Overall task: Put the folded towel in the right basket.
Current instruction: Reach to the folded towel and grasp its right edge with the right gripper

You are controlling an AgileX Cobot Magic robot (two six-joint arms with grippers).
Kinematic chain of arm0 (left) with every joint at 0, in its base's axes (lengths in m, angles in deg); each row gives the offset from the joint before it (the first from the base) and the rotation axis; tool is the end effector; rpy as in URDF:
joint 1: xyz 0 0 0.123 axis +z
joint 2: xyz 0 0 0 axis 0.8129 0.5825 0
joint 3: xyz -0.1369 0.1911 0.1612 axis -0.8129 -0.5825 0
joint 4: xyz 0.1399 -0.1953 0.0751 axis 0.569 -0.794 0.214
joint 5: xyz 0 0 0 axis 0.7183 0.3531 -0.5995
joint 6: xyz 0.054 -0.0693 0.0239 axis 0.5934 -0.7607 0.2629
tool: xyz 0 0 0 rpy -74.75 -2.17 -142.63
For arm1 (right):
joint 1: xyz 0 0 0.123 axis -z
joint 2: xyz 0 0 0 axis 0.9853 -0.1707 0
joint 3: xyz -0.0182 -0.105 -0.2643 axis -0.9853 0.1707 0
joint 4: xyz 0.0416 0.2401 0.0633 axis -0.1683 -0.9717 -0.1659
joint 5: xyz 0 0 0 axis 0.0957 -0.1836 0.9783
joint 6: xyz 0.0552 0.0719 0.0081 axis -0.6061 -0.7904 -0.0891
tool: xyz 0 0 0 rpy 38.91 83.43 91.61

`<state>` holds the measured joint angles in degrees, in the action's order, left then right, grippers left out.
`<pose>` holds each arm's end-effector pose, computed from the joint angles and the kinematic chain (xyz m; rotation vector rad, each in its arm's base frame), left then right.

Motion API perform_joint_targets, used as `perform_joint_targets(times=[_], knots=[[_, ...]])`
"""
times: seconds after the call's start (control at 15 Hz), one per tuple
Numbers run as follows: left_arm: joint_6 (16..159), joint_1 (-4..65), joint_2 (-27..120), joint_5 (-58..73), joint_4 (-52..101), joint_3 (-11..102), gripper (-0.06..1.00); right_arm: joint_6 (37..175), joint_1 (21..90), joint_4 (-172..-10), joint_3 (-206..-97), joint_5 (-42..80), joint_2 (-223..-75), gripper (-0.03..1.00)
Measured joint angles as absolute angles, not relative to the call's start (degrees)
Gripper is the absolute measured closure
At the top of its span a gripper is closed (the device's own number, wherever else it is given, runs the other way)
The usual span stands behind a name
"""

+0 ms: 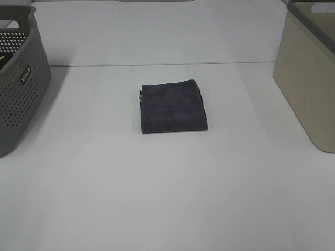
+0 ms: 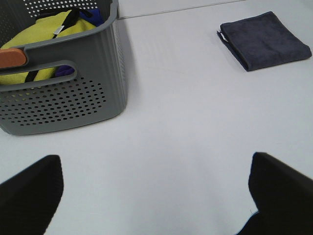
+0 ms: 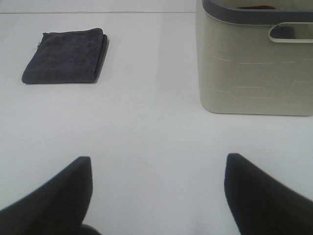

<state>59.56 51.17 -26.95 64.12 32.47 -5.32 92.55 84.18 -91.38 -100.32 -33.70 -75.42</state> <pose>-0.0061 -0.0071 0.2782 0.1624 2.0236 -0.0845 -0.0068 0.0125 0.2790 -0.1019 2.0311 0.0341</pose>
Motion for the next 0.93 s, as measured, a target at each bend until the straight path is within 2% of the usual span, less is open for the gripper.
perform_joint_targets(times=[0.2, 0.47, 0.67, 0.73, 0.93], knots=[[59.56, 51.17, -26.95, 64.12, 32.47, -5.32, -0.04, 90.72, 84.18, -91.44, -100.66, -32.22, -78.4, 0.25], [59.56, 51.17, -26.95, 64.12, 32.47, -5.32, -0.04, 88.82, 84.18, -99.23, -101.18, -18.29, -92.09, 0.26], [59.56, 51.17, -26.95, 64.12, 32.47, -5.32, -0.04, 99.83, 84.18, -110.34, -101.29, -8.09, -103.9, 0.27], [59.56, 51.17, -26.95, 64.12, 32.47, -5.32, -0.04, 111.0, 84.18, -117.68, -103.7, -5.06, -112.78, 0.28], [59.56, 51.17, -26.95, 64.12, 32.47, -5.32, -0.04, 119.54, 84.18, -123.35, -110.63, -5.0, -124.29, 0.3]])
